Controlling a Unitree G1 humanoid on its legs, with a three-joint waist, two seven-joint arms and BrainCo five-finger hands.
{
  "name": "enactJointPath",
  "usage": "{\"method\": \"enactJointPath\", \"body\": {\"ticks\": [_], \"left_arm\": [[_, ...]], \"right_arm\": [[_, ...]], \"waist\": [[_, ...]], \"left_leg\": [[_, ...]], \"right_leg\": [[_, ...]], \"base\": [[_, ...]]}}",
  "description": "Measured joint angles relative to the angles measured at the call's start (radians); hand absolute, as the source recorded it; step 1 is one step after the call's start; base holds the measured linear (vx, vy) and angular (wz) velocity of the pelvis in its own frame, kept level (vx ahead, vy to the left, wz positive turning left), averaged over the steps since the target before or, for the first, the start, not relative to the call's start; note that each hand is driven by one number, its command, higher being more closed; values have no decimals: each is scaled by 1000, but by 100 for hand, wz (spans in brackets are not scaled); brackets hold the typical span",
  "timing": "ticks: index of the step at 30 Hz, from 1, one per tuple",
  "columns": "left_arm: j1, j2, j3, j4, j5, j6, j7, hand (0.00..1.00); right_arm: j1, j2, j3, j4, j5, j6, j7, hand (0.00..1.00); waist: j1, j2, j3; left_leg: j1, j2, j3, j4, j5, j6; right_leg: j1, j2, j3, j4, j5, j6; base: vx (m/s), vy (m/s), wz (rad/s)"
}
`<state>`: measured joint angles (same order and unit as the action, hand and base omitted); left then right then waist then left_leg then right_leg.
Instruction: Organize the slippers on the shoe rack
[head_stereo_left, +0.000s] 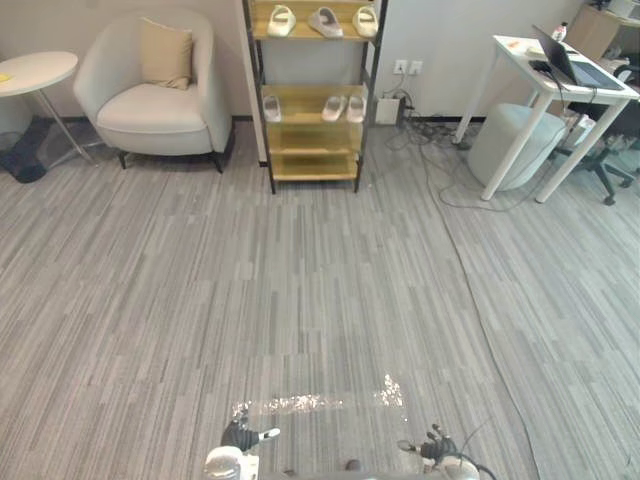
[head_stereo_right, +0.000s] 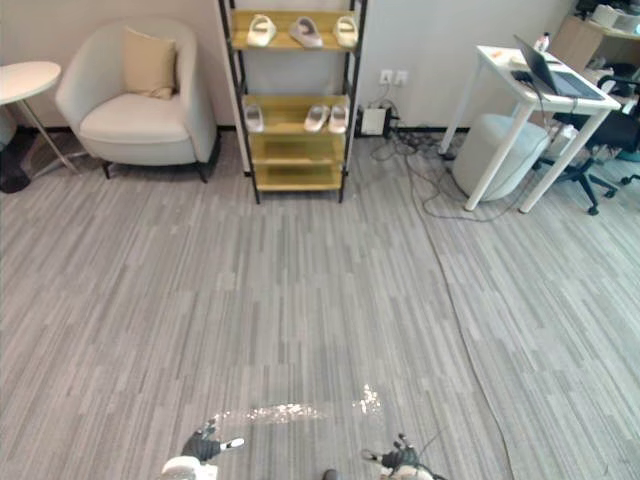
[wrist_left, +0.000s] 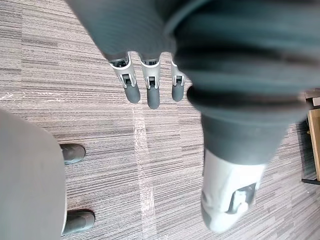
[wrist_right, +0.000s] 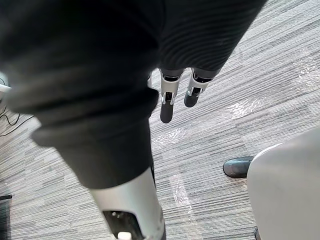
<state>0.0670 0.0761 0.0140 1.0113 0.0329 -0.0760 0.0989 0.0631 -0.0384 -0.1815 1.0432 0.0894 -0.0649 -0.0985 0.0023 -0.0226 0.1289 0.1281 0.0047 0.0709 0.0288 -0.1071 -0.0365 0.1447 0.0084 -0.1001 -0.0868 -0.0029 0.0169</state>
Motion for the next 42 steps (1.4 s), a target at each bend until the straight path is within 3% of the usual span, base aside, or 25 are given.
{"method": "enactJointPath", "body": {"ticks": [4, 7, 10, 12, 13, 14, 16, 18, 19, 20, 21, 23, 24, 25, 29, 30, 31, 32, 33, 35, 37, 38, 39, 40, 42], "left_arm": [[-14, 4, 18, -45, -29, 0, 6, 0], [-9, -2, 43, -78, -36, -7, 11, 0], [-12, -12, 42, -78, -36, -6, 14, 0], [-9, -20, 41, -76, -36, -5, 14, 0], [-6, -31, 39, -74, -36, -5, 13, 0], [-6, -34, 40, -73, -37, -5, 13, 0], [-8, -30, 40, -74, -37, -5, 13, 0], [-9, -29, 44, -73, -38, -5, 14, 0], [-7, -31, 42, -64, -38, -3, 13, 0], [-4, -30, 38, -60, -39, -2, 13, 0], [-4, -24, 26, -56, -39, 0, 12, 0], [-11, -8, -2, -57, -46, 1, 11, 0], [-15, -10, -4, -52, -56, 2, 11, 0], [-19, -14, -4, -47, -58, 3, 11, 0], [-27, -14, -4, -47, -64, 2, 11, 0], [-28, -11, -3, -47, -64, 1, 11, 0], [-28, -10, -2, -47, -64, 1, 11, 0], [-28, -9, 10, -39, -64, 0, 12, 0], [-33, -41, 16, -17, -64, 1, 11, 0], [-35, -62, 28, -16, -64, 0, 10, 0], [-41, -74, 37, -15, -63, 0, 9, 0], [-43, -91, 67, -27, -64, 0, 7, 0], [-44, -104, 88, -46, -63, 0, 6, 0], [-41, -105, 88, -54, -63, 0, 7, 0], [-37, -108, 87, -83, -61, 0, 7, 0]], "right_arm": [[-8, -2, -2, -7, 33, -6, -1, 0], [-10, -8, -2, -7, 37, -6, -3, 0], [-17, -24, -2, -6, 40, -5, -10, 0], [-18, -29, -1, -7, 40, -5, -13, 0], [-19, -43, 1, -5, 40, -4, -16, 0], [-19, -41, 2, -4, 40, -3, -17, 0], [-20, -27, 9, -3, 38, -3, -16, 0], [-20, -23, 7, -3, 37, -3, -14, 0], [-23, -23, 6, -5, 34, -3, -10, 0], [-24, -24, 6, -8, 34, -4, -8, 0], [-25, -24, 6, -12, 31, -5, -6, 0], [-25, -18, 6, -18, 32, -5, -3, 0], [-25, -20, 7, -28, 31, -5, 0, 0], [-31, -21, 7, -34, 32, -6, 0, 0], [-52, -21, 9, -49, 32, -17, 0, 0], [-58, -20, 11, -48, 31, -17, 0, 0], [-56, -19, 16, -47, 31, -16, 0, 0], [-44, -20, 25, -49, 35, -18, 1, 0], [-70, -42, 25, -46, 32, -18, 0, 0], [-83, -43, 22, -44, 30, -16, 1, 0], [-79, -38, -9, -44, 31, -16, 3, 0], [-61, -35, -11, -51, 36, -14, 1, 0], [-47, -30, -4, -55, 39, -14, 0, 0], [-34, -29, 2, -68, 41, -14, -1, 0], [-19, -17, 1, -92, 51, -15, -7, 0]], "waist": [[5, -2, 55], [15, -2, 66], [19, 18, 66], [21, 37, 56], [26, 56, 47], [38, 61, 43], [42, 36, 34], [56, 24, 27], [55, 29, 26], [51, 30, 25], [42, 26, 26], [27, 10, 32], [22, 9, 37], [9, 15, 40], [-10, 36, 55], [-11, 21, 60], [-13, 12, 61], [-21, -8, 65], [-14, 47, 74], [-17, 76, 72], [-22, 82, 73], [-20, 83, 79], [-16, 83, 82], [-8, 75, 87], [-5, 71, 90]], "left_leg": [[-178, 45, 40, 424, -92, -61], [-280, 82, 118, 640, -92, -4], [-306, 90, 139, 497, -111, -4], [-295, 86, 135, 286, -79, -34], [-275, 91, 129, 179, -7, -39], [-260, 80, 139, 153, 35, -20], [-265, 43, 156, 177, 3, 14], [-244, 14, 183, 187, -33, 21], [-202, 1, 194, 181, -46, 36], [-180, -2, 196, 179, -60, 40], [-129, -12, 190, 167, -78, 50], [-52, -28, 165, 138, -97, 65], [7, -24, 144, 102, -101, 66], [51, -5, 128, 68, -101, 66], [108, 65, 109, 43, -101, 66], [133, 73, 103, 42, -104, 60], [141, 68, 99, 42, -110, 51], [182, 64, 66, 42, -149, -8], [205, 115, 54, 49, -169, -22], [178, 151, 30, 118, -164, -27], [125, 181, -11, 259, -137, -65], [51, 202, -47, 470, -85, -94], [-34, 222, -52, 680, 48, -111], [-87, 247, -40, 816, 56, -117], [-201, 283, 44, 959, -38, -88]], "right_leg": [[-22, 7, -2, 99, -84, -36], [-26, -14, 20, 169, -128, -45], [-41, -42, 58, 168, -137, -37], [-57, -47, 74, 155, -145, -21], [-62, -44, 83, 152, -146, 11], [-62, -53, 93, 152, -152, 21], [-67, -95, 96, 183, -176, 55], [-115, -125, 116, 315, -233, 84], [-169, -137, 124, 488, -256, 115], [-199, -142, 123, 585, -255, 121], [-266, -159, 114, 785, -223, 165], [-343, -199, 62, 1002, -207, 142], [-373, -216, -12, 1048, -244, 83], [-396, -214, -86, 1016, -275, 42], [-480, -152, -171, 700, -249, 18], [-490, -126, -134, 455, -127, 27], [-478, -123, -114, 373, -82, 35], [-457, -121, -64, 294, 97, 35], [-471, -75, -72, 364, 51, 2], [-475, -52, -93, 403, 0, -23], [-438, -36, -120, 412, -42, -33], [-381, -25, -135, 402, -69, -46], [-316, -17, -143, 380, -89, -61], [-269, -13, -139, 356, -105, -71], [-166, -8, -131, 294, -129, -78]], "base": [[-81, -32, 5], [-17, -15, -20], [93, 96, -42], [212, 219, -28], [286, 228, -20], [325, 227, -19], [360, 213, -10], [343, 161, -26], [323, 158, -26], [400, 179, -5], [419, 139, 25], [405, 50, 38], [430, -32, 44], [416, -59, 43], [397, -138, 33], [465, -225, 37], [602, -325, 57], [584, -320, 29], [479, -264, 18], [425, -233, 3], [466, -262, 28], [392, -197, 21], [469, -170, 15], [371, -87, 4], [419, -43, 2]]}}
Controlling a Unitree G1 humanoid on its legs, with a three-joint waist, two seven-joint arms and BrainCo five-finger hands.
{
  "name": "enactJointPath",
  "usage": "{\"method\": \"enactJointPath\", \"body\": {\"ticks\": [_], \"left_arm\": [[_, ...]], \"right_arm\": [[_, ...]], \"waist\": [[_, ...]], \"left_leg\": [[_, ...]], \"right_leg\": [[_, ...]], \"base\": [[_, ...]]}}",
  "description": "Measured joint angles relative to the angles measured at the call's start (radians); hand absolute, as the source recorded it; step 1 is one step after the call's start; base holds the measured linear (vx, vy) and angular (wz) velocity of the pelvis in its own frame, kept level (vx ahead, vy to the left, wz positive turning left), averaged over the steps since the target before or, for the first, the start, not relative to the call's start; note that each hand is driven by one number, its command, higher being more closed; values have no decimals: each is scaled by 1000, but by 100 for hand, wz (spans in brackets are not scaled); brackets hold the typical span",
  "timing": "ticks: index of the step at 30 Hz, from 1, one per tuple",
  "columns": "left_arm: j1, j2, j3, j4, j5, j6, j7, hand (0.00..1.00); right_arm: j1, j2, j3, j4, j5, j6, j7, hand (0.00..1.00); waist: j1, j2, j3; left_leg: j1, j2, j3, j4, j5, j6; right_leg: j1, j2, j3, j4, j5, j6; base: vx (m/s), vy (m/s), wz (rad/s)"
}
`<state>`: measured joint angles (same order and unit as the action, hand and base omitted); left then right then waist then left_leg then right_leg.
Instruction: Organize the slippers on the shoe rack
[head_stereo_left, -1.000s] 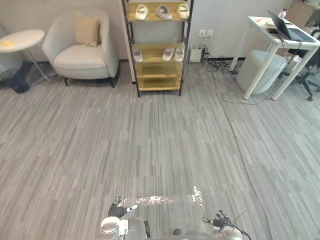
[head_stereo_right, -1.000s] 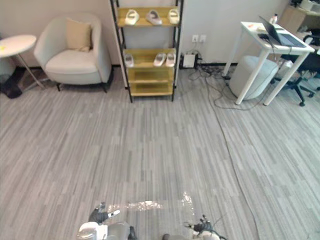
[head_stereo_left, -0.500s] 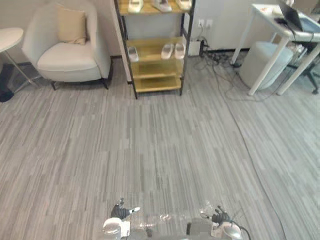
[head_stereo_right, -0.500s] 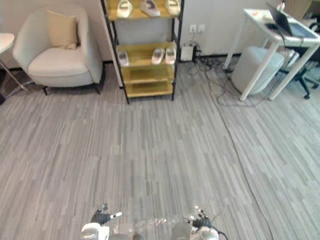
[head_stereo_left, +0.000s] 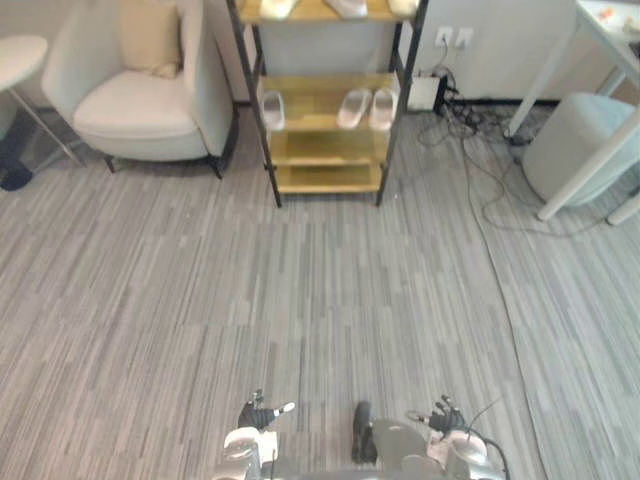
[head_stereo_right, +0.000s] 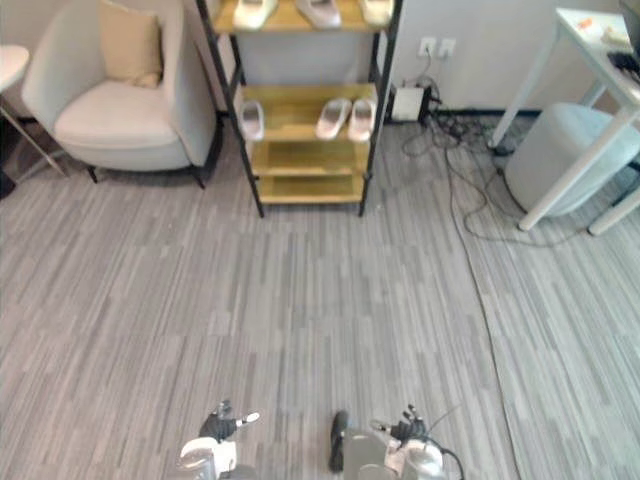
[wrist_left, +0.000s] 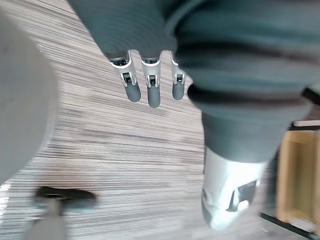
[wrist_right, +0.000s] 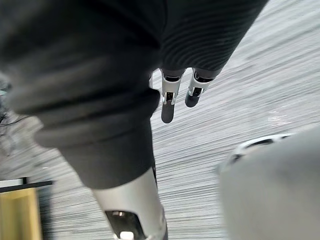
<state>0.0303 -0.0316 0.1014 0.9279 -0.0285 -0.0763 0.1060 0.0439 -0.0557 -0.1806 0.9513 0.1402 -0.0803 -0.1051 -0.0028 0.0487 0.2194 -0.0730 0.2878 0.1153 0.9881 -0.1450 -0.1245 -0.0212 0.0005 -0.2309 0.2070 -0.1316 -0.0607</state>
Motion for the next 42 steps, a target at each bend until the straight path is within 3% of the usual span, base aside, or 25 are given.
{"method": "enactJointPath", "body": {"ticks": [3, 4, 6, 7, 8, 11, 13, 15, 16, 18, 19, 20, 22, 23, 24, 25, 26, 27, 28, 29, 33, 34, 36, 38, 42], "left_arm": [[1, -5, -3, -30, -2, -5, -1, 0], [0, -2, -5, -43, -3, -6, -1, 0], [0, -2, -13, -48, -3, -6, -1, 0], [1, 0, -22, -53, -4, -7, -1, 0], [2, 2, -22, -52, -4, -8, -1, 0], [-17, 35, -34, -29, -3, -4, -2, 0], [-17, 36, -35, -25, -3, -6, -2, 0], [-11, 58, -58, 6, -3, -4, -2, 0], [-11, 62, -61, 11, -3, -3, -1, 0], [-4, 79, -81, 30, -3, 2, -1, 0], [-4, 79, -81, 30, -3, 2, -1, 0], [-1, 80, -79, 37, -4, 2, 1, 0], [0, 78, -79, 48, -3, 2, 0, 0], [-4, 77, -80, 48, -4, 2, 0, 0], [-8, 77, -79, 48, -3, 2, 0, 0], [-8, 77, -79, 48, -3, 2, 0, 0], [0, 76, -75, 49, -3, 2, -1, 0], [10, 77, -60, 50, -1, 2, -3, 0], [-10, 38, -27, 75, 3, 5, -1, 0], [-14, 36, -20, 76, 5, 3, -4, 0], [-8, -20, 62, 35, 7, 3, -3, 0], [-5, -23, 69, 27, 6, 2, -2, 0], [-5, -20, 73, -21, 6, 1, -1, 0], [-4, -21, 66, -36, 6, -2, -1, 0], [-7, -22, 21, -41, 7, -4, -3, 0]], "right_arm": [[3, 6, -5, 4, 19, 0, -4, 0], [-7, 11, -5, 7, 20, 1, -4, 0], [-7, 13, -8, 9, 20, 0, -4, 0], [-4, 11, -6, 15, 20, 1, -5, 0], [-3, 10, -3, 19, 20, 1, -6, 0], [-4, 29, 9, 48, 17, 2, -4, 0], [-2, 29, 7, 49, 16, 3, -4, 0], [-10, 30, 8, 44, 14, -3, 6, 0], [-10, 30, 9, 45, 14, -3, 7, 0], [-5, 20, 8, 45, 12, -2, 8, 0], [-5, 20, 8, 45, 12, -2, 8, 0], [-5, 15, 10, 45, 12, -3, 8, 0], [-9, 6, 10, 43, 12, -5, 9, 0], [-21, 2, 10, 43, 13, -6, 9, 0], [-24, 4, 6, 43, 14, -8, 8, 0], [-22, 5, 6, 43, 14, -8, 8, 0], [-12, 9, 6, 43, 14, -7, 9, 0], [4, 15, -1, 43, 14, -7, 9, 0], [-30, -9, -13, 47, 8, -6, 9, 0], [-32, -10, -11, 45, 7, -5, 10, 0], [0, -4, 4, -3, -21, 7, 16, 0], [5, -4, 7, -12, -20, 7, 15, 0], [15, 13, 19, -33, -14, 9, 7, 0], [17, 23, 26, -32, -11, 9, 7, 0], [12, 24, 24, -28, -11, 10, 6, 0]], "waist": [[9, -9, 2], [18, -16, 5], [19, -20, 7], [38, -17, 4], [48, -18, -1], [50, -70, -29], [55, -73, -28], [51, -82, -29], [47, -85, -30], [32, -82, -28], [32, -82, -28], [30, -73, -28], [19, -55, -30], [1, -42, -24], [-6, -44, -21], [-6, -49, -20], [-6, -65, -25], [-6, -99, -37], [-3, -20, -18], [-7, -16, -20], [-1, 2, -10], [1, 0, -8], [12, -18, 5], [18, -32, 6], [35, -27, -1]], "left_leg": [[-91, -9, 91, -71, -74, 34], [-133, -72, 113, -302, -94, 44], [-137, -133, 102, -524, -66, 46], [-130, -195, 58, -764, 91, 42], [-118, -202, 59, -779, 135, 41], [-130, -274, 70, -707, 73, 136], [-98, -286, 86, -697, 56, 155], [40, -318, 91, -749, -37, 168], [58, -322, 90, -759, -39, 169], [213, -333, 78, -826, -45, 172], [213, -333, 78, -826, -45, 172], [272, -310, 76, -828, -44, 173], [302, -273, 67, -828, -44, 173], [316, -241, 48, -837, -44, 173], [332, -227, 30, -849, -45, 169], [339, -227, 27, -851, -49, 163], [366, -234, 6, -850, -71, 118], [403, -254, -15, -846, -96, 79], [433, -197, -33, -825, -103, 45], [420, -189, -40, -807, -96, 32], [212, -125, -91, -269, 177, -20], [172, -114, -89, -185, 174, -23], [9, -48, -15, 77, 49, 10], [-57, -32, 47, 34, -21, 32], [-99, -111, 76, -451, -79, 40]], "right_leg": [[77, -11, 8, -61, -4, 10], [112, -37, 17, -83, -14, 28], [134, -59, 26, -97, -28, 50], [173, -79, 56, -120, -53, 83], [183, -79, 69, -131, -59, 91], [194, -149, 114, -116, -47, 128], [171, -163, 152, -7, -56, 143], [-14, -209, 203, 507, -27, 265], [-34, -217, 204, 557, -23, 270], [-127, -246, 97, 769, -86, 170], [-127, -246, 97, 769, -86, 170], [-155, -223, 12, 682, -138, 124], [-194, -163, -30, 509, -149, 102], [-234, -100, -27, 310, -104, 87], [-262, -46, 4, 96, 12, 76], [-262, -34, 16, 31, 54, 75], [-254, -10, 71, -151, 219, 60], [-248, -32, 96, -159, 333, 19], [-241, 10, 75, -81, 321, -23], [-240, 8, 77, -70, 294, -26], [-104, 38, 31, -41, 133, -39], [-85, 43, 31, -45, 122, -43], [36, 56, 36, -77, 61, -73], [101, 53, 52, -110, 53, -51], [174, 25, 105, -147, 30, -7]], "base": [[288, 9, -10], [425, 129, -18], [404, 165, -25], [324, 192, -39], [630, 292, -42], [552, 220, 13], [341, 170, -7], [413, 184, -23], [446, 123, 14], [512, 88, 21], [449, 28, 9], [450, -20, 8], [471, -57, 19], [497, -113, 39], [626, -175, 39], [654, -221, 31], [571, -217, 35], [651, -216, 32], [425, -128, 31], [500, -170, 29], [498, -218, 32], [413, -114, 0], [380, -129, -10], [322, -100, -26], [353, 60, -37]]}}
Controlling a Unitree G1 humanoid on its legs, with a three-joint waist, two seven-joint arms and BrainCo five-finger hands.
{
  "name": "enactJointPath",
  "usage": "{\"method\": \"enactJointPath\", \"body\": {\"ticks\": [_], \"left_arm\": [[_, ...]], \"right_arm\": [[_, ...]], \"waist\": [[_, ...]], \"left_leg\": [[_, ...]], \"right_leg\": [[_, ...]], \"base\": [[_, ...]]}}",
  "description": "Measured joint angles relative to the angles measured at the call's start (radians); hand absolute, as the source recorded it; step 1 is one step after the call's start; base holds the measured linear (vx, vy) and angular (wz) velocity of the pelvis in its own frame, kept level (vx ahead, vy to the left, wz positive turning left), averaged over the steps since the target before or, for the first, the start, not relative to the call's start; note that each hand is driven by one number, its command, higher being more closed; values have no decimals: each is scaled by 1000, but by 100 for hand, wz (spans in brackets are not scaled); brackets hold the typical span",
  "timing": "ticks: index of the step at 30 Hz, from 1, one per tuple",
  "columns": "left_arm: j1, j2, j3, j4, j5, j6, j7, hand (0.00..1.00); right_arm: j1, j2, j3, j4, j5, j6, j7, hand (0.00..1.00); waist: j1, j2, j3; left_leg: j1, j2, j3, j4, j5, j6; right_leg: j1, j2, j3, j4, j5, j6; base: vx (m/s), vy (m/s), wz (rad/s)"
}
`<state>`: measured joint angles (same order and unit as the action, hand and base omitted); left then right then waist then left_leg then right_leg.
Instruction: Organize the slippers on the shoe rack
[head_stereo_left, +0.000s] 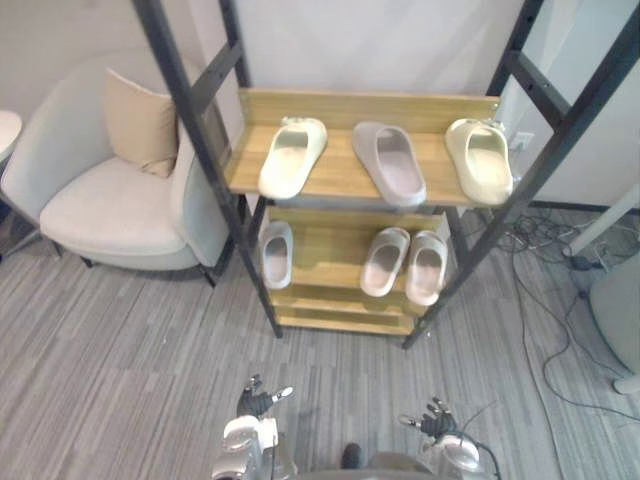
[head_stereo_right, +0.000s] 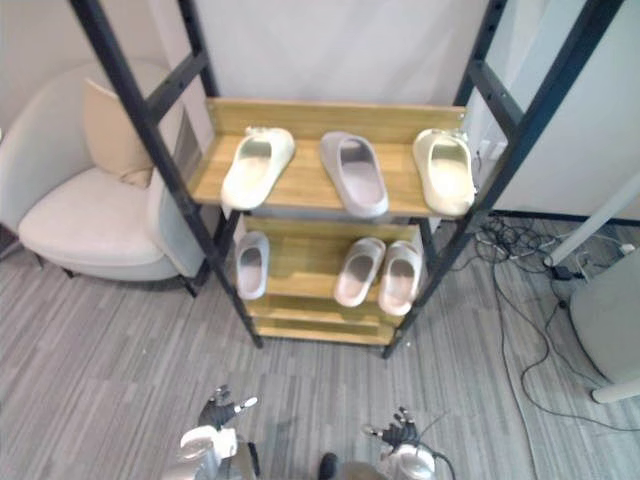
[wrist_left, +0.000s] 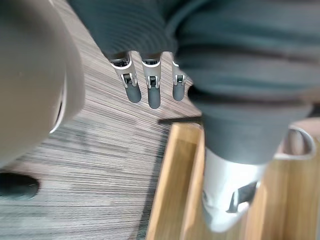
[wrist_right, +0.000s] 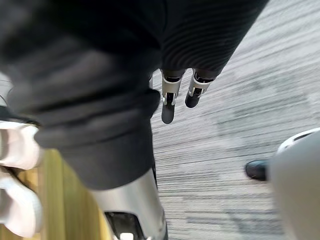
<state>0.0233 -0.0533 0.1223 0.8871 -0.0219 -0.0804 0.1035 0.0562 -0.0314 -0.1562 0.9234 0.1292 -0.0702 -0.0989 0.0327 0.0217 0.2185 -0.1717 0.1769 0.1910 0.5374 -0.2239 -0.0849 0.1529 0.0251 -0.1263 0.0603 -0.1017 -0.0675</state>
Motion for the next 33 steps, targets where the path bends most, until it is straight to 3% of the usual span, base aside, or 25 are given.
{"method": "enactJointPath", "body": {"ticks": [1, 2, 3, 4, 6, 8, 9, 10, 11, 13, 17, 19, 20, 22, 24, 33], "left_arm": [[-1, 1, -18, 7, 0, 0, 0, 0], [-1, 1, -26, 10, 0, 0, 0, 0], [-7, 8, -33, 18, 0, -1, 0, 0], [-9, 23, -34, 30, 0, -1, 0, 0], [-12, 45, -35, 48, -1, -1, -1, 0], [-13, 52, -35, 52, 0, -1, 0, 0], [-10, 61, -37, 74, 0, 0, -1, 0], [-9, 64, -39, 81, 0, 0, -1, 0], [-1, 80, -56, 100, 0, 1, -1, 0], [2, 99, -83, 122, 0, 3, -2, 0], [7, 110, -82, 125, 0, 6, -2, 0], [11, 123, -81, 125, 0, 6, -2, 0], [12, 123, -77, 133, 0, 9, -1, 0], [29, 106, -68, 138, 0, 8, 0, 0], [34, 105, -63, 146, 0, 8, -1, 0], [31, 121, -63, 147, 3, 7, -1, 0]], "right_arm": [[2, -4, 0, 2, 0, -1, 0, 0], [2, -8, 1, 2, 0, -1, 0, 0], [-1, -10, 1, 26, 0, 1, -1, 0], [-2, -1, 5, 38, -1, 0, 0, 0], [-4, 18, 6, 50, -4, 0, 1, 0], [-14, 20, 12, 64, -11, 1, 2, 0], [-25, 13, 16, 76, -13, -1, 7, 0], [-27, 11, 18, 76, -13, -1, 9, 0], [-30, 9, 21, 76, -13, -3, 12, 0], [-22, 9, 22, 76, -13, -3, 16, 0], [-22, 6, 20, 78, -13, -4, 17, 0], [-19, 9, 20, 85, -13, -3, 17, 0], [-19, 4, 10, 99, -13, -2, 18, 0], [-20, -12, 9, 118, -13, -2, 18, 0], [-15, -19, 6, 126, -13, 0, 18, 0], [15, -17, 12, 123, -13, 0, 10, 0]], "waist": [[1, 6, -3], [2, 12, -6], [18, 14, -10], [22, -17, -26], [23, -48, -38], [30, -46, -37], [30, -34, -36], [30, -30, -36], [19, -19, -39], [8, -32, -60], [5, -35, -63], [4, -54, -70], [5, -56, -76], [7, -30, -84], [7, -22, -86], [3, -49, -84]], "left_leg": [[12, -53, -29, -221, 74, 10], [13, -59, -40, -274, 108, 11], [40, -84, -55, -331, 208, 34], [68, -116, -44, -378, 217, 46], [74, -143, -21, -376, 196, 73], [112, -152, 0, -385, 171, 85], [192, -158, 20, -425, 150, 94], [214, -159, 22, -441, 143, 96], [265, -165, 22, -478, 137, 107], [291, -172, 13, -492, 118, 104], [304, -164, -24, -480, 108, 95], [306, -176, -46, -477, 101, 82], [314, -180, -64, -474, 90, 68], [320, -150, -65, -467, 81, 55], [335, -135, -65, -467, 73, 42], [344, -134, -63, -488, 71, 41]], "right_leg": [[8, -14, 8, 0, -17, 26], [10, -13, 12, 0, -24, 34], [28, -24, 38, 0, -42, 56], [26, -52, 48, 6, -55, 77], [26, -90, 51, 18, -70, 98], [20, -103, 63, 79, -74, 106], [-16, -114, 80, 240, -89, 130], [-32, -118, 80, 294, -89, 137], [-89, -139, 52, 447, -100, 162], [-136, -185, -30, 504, -144, 153], [-170, -203, -62, 338, -135, 155], [-163, -189, -38, 166, -4, 135], [-140, -181, -29, 124, 21, 154], [-112, -159, -31, 84, 25, 148], [-77, -135, -31, 35, 36, 133], [-29, -121, -25, -93, 102, 140]], "base": [[343, 150, -21], [319, 211, -26], [327, 212, -19], [388, 238, -16], [316, 148, -6], [262, 151, -34], [134, 125, -38], [191, 174, -37], [149, 114, -3], [140, 86, 21], [209, -30, 33], [260, -116, 32], [237, -145, 11], [235, -141, -2], [146, -84, -12], [-9, -30, -8]]}}
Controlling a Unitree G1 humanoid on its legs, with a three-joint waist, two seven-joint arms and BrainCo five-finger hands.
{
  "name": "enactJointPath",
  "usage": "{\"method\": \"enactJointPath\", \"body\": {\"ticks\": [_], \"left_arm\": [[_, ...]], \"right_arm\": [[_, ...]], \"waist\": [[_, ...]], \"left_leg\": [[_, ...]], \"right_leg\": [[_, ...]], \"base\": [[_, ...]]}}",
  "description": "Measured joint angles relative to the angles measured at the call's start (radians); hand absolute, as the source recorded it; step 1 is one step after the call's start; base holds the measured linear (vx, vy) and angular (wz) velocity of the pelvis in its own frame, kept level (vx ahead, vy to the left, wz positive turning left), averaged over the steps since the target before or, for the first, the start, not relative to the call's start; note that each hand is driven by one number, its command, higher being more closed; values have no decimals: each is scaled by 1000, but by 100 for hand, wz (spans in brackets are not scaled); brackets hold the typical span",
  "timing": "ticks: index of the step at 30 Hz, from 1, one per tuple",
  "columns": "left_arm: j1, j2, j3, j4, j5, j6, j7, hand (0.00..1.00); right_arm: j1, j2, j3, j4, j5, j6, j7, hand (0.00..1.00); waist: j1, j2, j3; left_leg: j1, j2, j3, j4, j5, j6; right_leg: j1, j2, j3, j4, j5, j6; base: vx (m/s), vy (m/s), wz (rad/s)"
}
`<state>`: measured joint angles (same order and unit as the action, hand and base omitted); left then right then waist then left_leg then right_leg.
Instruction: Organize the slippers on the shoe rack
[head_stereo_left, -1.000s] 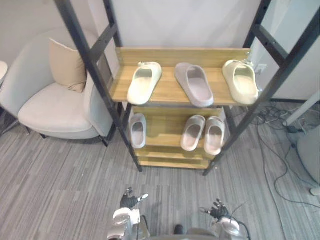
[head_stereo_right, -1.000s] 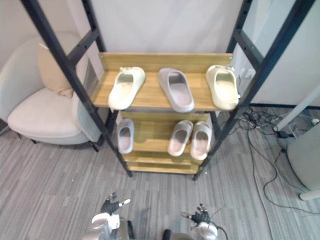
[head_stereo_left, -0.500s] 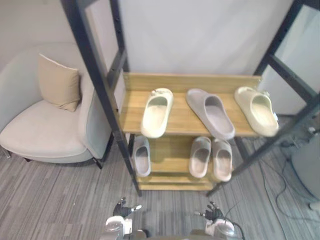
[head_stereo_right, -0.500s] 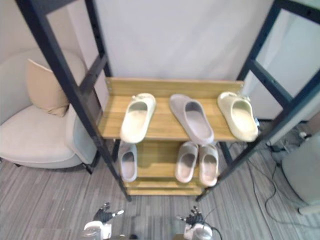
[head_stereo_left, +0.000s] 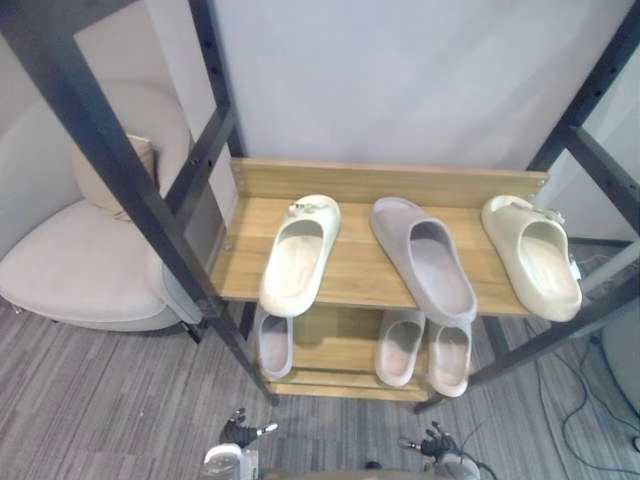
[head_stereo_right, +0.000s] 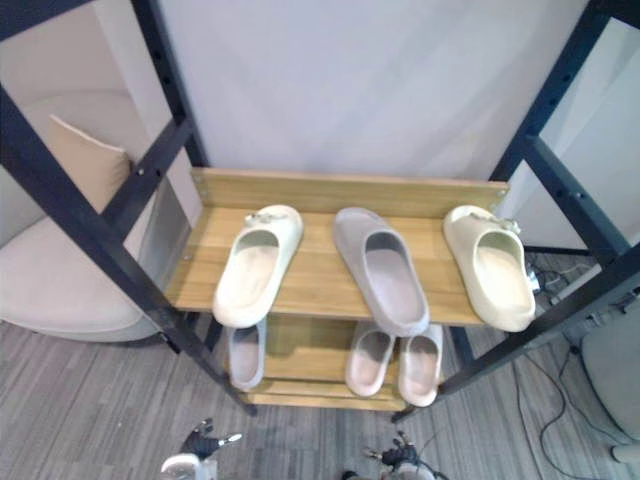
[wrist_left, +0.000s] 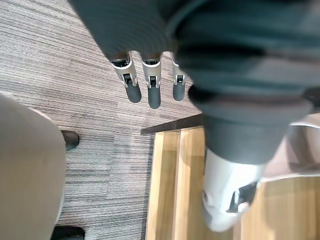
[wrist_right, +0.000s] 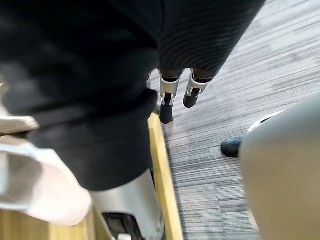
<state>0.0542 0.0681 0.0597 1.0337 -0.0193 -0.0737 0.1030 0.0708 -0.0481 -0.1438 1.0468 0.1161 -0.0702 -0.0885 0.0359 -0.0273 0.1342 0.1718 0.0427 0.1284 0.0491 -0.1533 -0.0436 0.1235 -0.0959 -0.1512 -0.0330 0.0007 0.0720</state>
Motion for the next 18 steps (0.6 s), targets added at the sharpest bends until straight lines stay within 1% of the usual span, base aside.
{"method": "enactJointPath", "body": {"ticks": [1, 5, 8, 10, 12, 13, 15, 16, 17, 18], "left_arm": [[0, 0, -1, 0, 0, 0, 1, 0], [0, 3, -3, -1, 0, 0, 3, 0], [-1, 6, -13, -1, 0, 0, 8, 0], [2, 8, -20, -1, 0, 0, 9, 0], [9, 13, -32, -2, -1, 0, 12, 0], [9, 14, -37, -2, -1, 0, 13, 0], [9, 16, -41, -3, -1, 0, 16, 0], [10, 17, -43, -3, -1, 0, 21, 0], [10, 17, -44, -3, -1, 0, 21, 0], [14, 18, -50, -8, -1, 0, 22, 0]], "right_arm": [[4, 0, 7, -6, 0, 0, -1, 0], [17, 2, 41, -53, 0, -1, -4, 0], [55, 4, 68, -159, 0, -2, -11, 0], [118, 6, 79, -339, 0, -2, -14, 0], [171, 1, 79, -520, -27, -10, -23, 0], [178, -1, 79, -545, -37, -12, -24, 0], [214, -3, 76, -650, -43, -16, -25, 0], [239, -2, 68, -720, -79, -19, -25, 0], [243, -2, 68, -728, -79, -20, -25, 0], [269, -2, 65, -791, -87, -21, -26, 0]], "waist": [[0, -2, -1], [0, -8, -5], [-2, -9, -6], [-7, -9, -19], [-29, -8, -19], [-30, -8, -20], [-35, -9, -21], [-39, -10, -21], [-39, -10, -21], [-42, -10, -21]], "left_leg": [[0, -5, 2, 0, -5, 7], [1, -17, 16, 1, -5, 8], [-2, -19, 35, 2, -5, 9], [-16, -18, 57, 5, -5, 9], [-15, -15, 67, 5, -5, 9], [-14, -15, 70, 5, -5, 9], [-14, -13, 78, 4, -5, 9], [-14, -12, 81, 4, -6, 8], [-13, -12, 82, 4, -6, 8], [-13, -11, 85, 4, -7, 7]], "right_leg": [[3, -4, 2, -10, 6, 6], [-1, -15, 22, -20, 18, 14], [-5, -16, 37, -34, 34, 16], [-30, -13, 61, -43, 45, 15], [-37, -7, 75, -45, 56, 13], [-37, -6, 77, -45, 56, 13], [-37, -4, 84, -55, 61, 13], [-38, -2, 91, -55, 62, 13], [-38, -2, 93, -55, 63, 13], [-38, 0, 101, -55, 63, 12]], "base": [[-85, 16, -3], [-104, 22, -12], [-99, 1, -26], [-50, -14, -29], [-1, -22, -15], [-21, -21, -16], [-2, -17, -12], [3, -14, -8], [3, -17, -8], [0, -7, -5]]}}
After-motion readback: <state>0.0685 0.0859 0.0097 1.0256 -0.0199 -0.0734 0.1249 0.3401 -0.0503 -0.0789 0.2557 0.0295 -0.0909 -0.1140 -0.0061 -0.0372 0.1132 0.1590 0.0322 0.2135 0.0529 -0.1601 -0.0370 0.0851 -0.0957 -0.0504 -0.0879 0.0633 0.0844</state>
